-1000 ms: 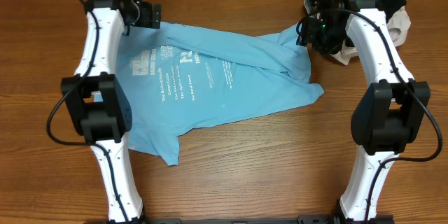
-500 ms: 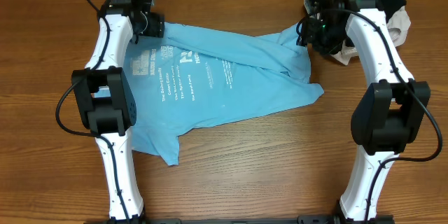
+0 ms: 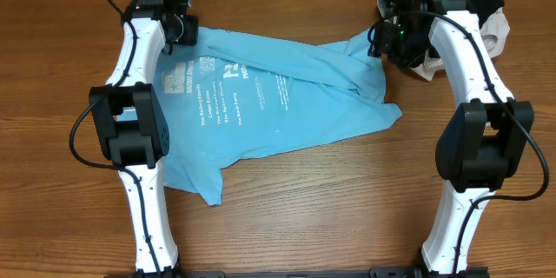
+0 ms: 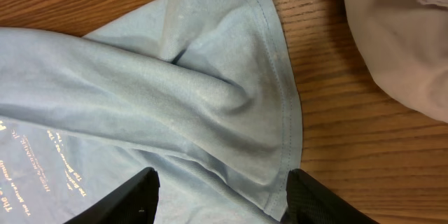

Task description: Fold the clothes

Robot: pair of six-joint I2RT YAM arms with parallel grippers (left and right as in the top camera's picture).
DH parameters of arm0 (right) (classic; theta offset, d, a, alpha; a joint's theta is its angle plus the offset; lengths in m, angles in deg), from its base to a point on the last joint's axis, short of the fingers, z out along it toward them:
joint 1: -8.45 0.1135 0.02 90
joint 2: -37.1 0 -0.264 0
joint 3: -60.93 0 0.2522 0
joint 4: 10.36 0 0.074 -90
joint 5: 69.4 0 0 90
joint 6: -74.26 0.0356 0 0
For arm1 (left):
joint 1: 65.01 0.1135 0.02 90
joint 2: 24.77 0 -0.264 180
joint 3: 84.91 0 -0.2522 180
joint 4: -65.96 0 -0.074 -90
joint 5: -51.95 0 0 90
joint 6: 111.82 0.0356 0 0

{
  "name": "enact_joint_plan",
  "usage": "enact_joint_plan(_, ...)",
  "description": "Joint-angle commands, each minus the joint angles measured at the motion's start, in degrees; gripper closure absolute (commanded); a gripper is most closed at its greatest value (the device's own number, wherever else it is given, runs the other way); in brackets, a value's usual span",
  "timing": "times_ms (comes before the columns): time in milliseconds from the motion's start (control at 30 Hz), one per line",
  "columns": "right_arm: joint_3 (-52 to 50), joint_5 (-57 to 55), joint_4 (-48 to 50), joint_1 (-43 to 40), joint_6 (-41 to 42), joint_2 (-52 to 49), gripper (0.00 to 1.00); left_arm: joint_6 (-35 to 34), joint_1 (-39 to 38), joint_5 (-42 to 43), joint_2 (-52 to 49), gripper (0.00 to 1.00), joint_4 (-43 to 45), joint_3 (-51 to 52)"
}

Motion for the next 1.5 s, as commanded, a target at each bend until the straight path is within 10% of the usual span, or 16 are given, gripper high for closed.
enact_joint_plan(0, 1.5, 0.3, 0.1, 0.3, -0.4, 2.3, 0.38, -0.1, -0.4, 0.5, -0.5, 0.63, 0.4, 0.2)
enact_joint_plan(700, 1.5, 0.3, 0.1, 0.3, -0.4, 2.3, 0.38, -0.2, -0.4, -0.7, -2.3, 0.75, 2.8, 0.2)
enact_joint_plan(933, 1.5, 0.3, 0.1, 0.3, -0.4, 2.3, 0.38, -0.2, -0.4, -0.8, -2.3, 0.96, 2.5, 0.2)
enact_joint_plan(1467, 1.5, 0.3, 0.1, 0.3, -0.4, 2.3, 0.38, -3.8, -0.3, -0.9, -1.9, 0.96, -7.4, -7.6)
